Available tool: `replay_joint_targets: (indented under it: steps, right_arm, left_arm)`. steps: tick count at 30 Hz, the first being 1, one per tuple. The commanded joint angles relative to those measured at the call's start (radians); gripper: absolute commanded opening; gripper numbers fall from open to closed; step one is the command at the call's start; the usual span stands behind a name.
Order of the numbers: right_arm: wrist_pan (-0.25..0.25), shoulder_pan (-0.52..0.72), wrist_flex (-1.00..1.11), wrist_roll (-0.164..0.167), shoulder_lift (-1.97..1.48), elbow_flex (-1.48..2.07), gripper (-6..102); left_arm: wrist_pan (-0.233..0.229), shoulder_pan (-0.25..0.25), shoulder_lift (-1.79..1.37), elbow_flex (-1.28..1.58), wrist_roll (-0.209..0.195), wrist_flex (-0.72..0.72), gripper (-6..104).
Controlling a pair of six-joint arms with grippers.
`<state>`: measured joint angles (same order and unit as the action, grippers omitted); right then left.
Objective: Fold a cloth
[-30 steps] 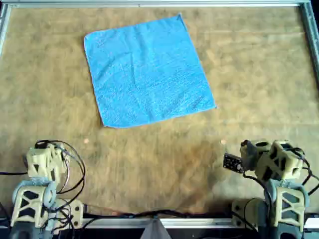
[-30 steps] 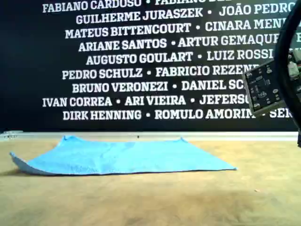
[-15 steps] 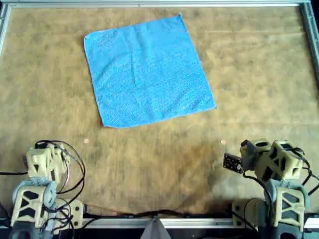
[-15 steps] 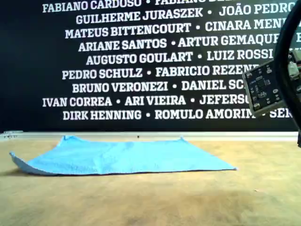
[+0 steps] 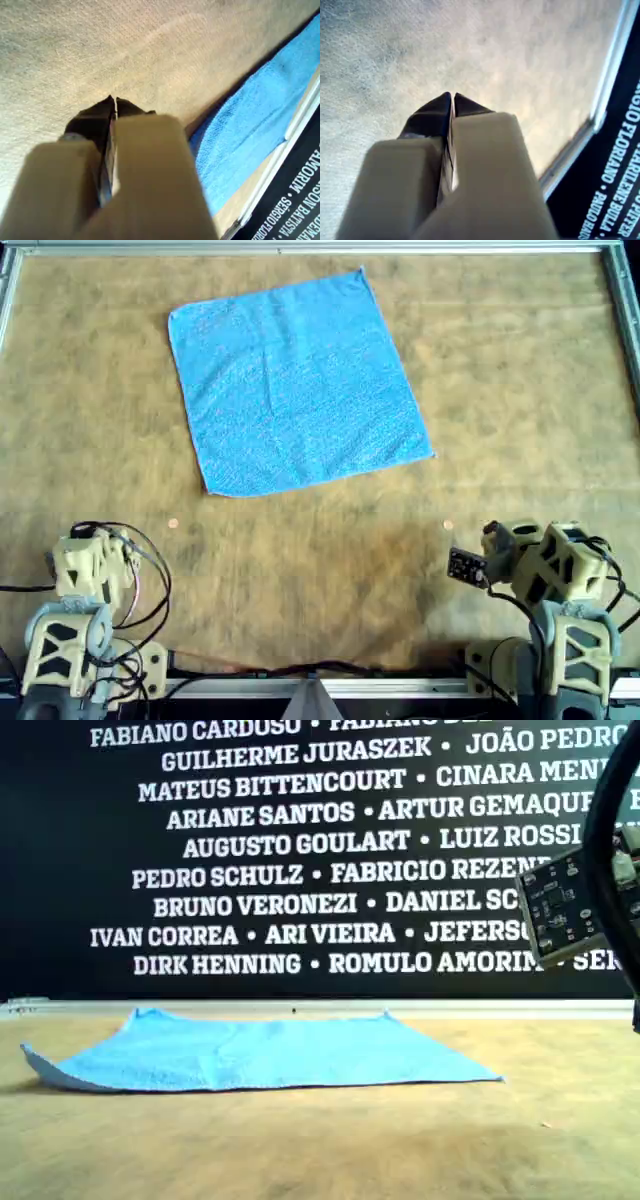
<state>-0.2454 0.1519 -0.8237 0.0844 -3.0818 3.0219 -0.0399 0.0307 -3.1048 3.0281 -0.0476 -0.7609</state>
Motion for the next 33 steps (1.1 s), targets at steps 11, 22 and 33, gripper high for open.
replay_joint_targets:
  steps: [11, 22, 33]
  right_arm:
    - [-0.015, -0.005, -0.018, -0.009, -0.023, 0.014, 0]
    - [-0.017, -0.005, -0.018, -0.011, -0.023, 0.014, 0]
    - [-0.060, -0.006, 0.002, -0.009, -0.037, 0.012, 1]
  left_arm:
    - [0.005, -0.012, 0.000, -0.018, -0.005, -0.002, -2]
    - [0.006, -0.008, -0.002, -0.018, -0.005, -0.002, -2]
    - [0.008, -0.006, -0.009, -0.020, -0.008, 0.017, 8]
